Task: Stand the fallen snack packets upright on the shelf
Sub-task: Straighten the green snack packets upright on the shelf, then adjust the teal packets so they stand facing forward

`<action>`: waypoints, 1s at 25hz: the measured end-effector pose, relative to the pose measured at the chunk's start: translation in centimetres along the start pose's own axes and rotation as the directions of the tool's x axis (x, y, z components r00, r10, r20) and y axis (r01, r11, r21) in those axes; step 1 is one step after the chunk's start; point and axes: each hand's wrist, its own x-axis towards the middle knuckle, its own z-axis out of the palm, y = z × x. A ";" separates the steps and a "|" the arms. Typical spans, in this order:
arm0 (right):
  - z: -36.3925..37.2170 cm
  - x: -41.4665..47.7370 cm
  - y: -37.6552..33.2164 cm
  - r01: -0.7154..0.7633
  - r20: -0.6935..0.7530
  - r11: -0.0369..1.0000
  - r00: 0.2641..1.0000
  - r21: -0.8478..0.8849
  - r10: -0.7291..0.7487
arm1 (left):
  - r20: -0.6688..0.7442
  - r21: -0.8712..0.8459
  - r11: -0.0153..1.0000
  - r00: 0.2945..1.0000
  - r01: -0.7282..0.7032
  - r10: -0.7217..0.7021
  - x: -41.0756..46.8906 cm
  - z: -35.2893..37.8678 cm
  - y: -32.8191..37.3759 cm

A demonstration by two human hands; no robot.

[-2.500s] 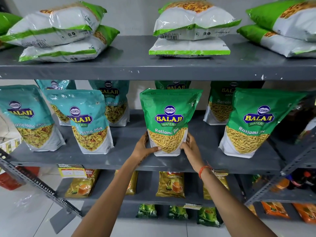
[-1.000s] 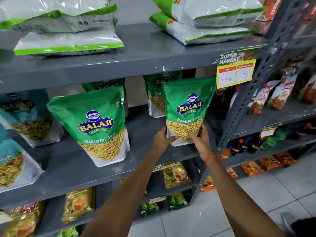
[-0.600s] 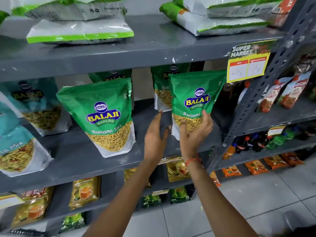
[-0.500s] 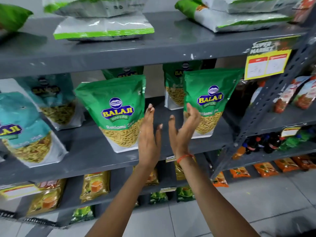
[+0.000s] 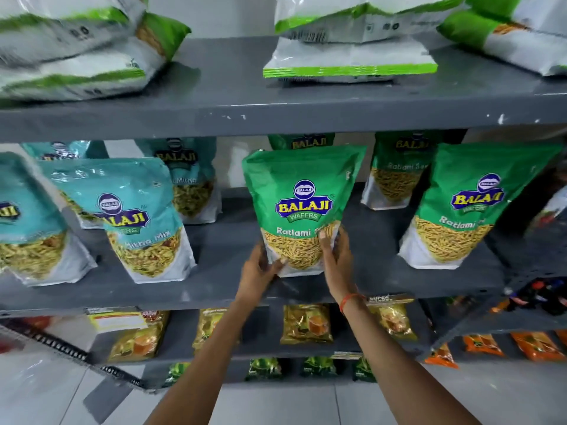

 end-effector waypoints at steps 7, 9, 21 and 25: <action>-2.5 0.7 0.9 0.019 -0.019 0.996 1.000 -0.088 -0.021 | -0.014 0.023 0.999 0.999 0.040 -0.039 0.7 2.7 -0.1; -2.8 1.0 1.1 0.018 0.002 0.994 1.000 -0.104 -0.017 | -0.025 -0.004 0.999 0.999 0.034 -0.034 0.6 2.9 0.0; 4.9 -2.5 -6.8 0.555 -0.200 0.794 0.773 -0.248 -0.602 | -0.258 0.380 0.851 0.841 -0.363 0.474 -3.3 -1.3 4.9; 11.7 -4.4 -8.3 0.636 -0.027 0.758 0.763 -0.145 -0.646 | -0.328 0.531 0.753 0.725 -0.389 0.606 -3.7 -7.2 5.4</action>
